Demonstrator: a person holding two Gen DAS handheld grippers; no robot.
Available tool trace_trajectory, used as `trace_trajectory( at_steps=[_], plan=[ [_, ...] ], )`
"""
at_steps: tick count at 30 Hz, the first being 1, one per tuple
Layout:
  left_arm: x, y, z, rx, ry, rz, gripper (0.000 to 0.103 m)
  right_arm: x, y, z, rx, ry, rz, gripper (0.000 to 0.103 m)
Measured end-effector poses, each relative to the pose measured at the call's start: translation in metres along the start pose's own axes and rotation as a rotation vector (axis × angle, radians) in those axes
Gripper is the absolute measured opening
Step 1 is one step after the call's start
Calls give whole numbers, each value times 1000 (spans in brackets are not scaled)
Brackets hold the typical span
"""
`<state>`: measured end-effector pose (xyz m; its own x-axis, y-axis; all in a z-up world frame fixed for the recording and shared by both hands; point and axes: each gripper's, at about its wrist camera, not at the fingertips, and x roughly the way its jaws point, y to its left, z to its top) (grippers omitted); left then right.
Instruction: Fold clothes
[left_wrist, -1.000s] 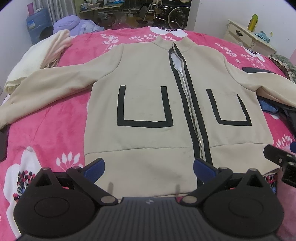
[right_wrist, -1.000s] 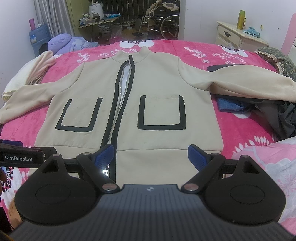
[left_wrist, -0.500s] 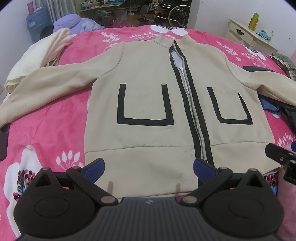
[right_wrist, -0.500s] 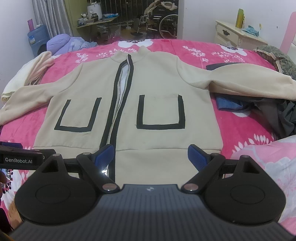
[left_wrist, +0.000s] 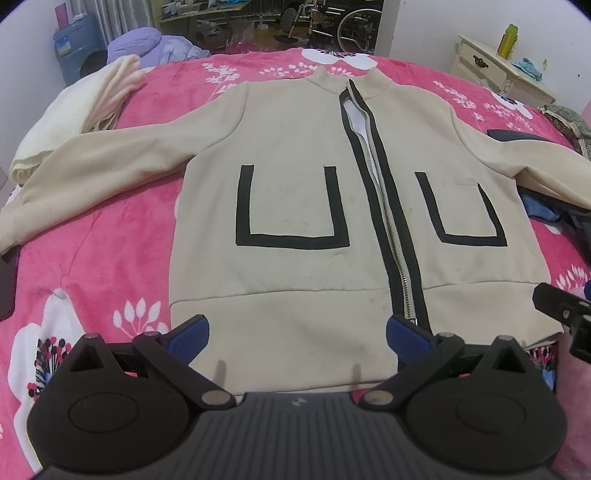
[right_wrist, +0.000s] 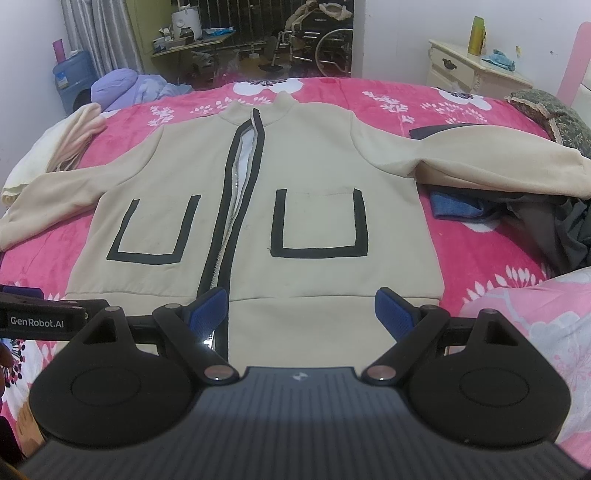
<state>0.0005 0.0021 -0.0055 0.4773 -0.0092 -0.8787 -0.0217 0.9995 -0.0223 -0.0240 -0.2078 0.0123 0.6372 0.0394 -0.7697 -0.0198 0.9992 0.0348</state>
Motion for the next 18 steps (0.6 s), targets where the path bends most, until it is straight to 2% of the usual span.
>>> trace_trajectory(
  at_steps=[9, 14, 18],
  plan=[
    [6, 0, 1, 3, 11, 1, 102, 3, -6, 1, 30, -1, -12, 87],
    [12, 0, 4, 14, 20, -20, 102, -2, -6, 13, 7, -60, 42, 87],
    [13, -2, 8, 35, -10, -51, 102, -7, -6, 22, -12, -107, 86, 87]
  ],
)
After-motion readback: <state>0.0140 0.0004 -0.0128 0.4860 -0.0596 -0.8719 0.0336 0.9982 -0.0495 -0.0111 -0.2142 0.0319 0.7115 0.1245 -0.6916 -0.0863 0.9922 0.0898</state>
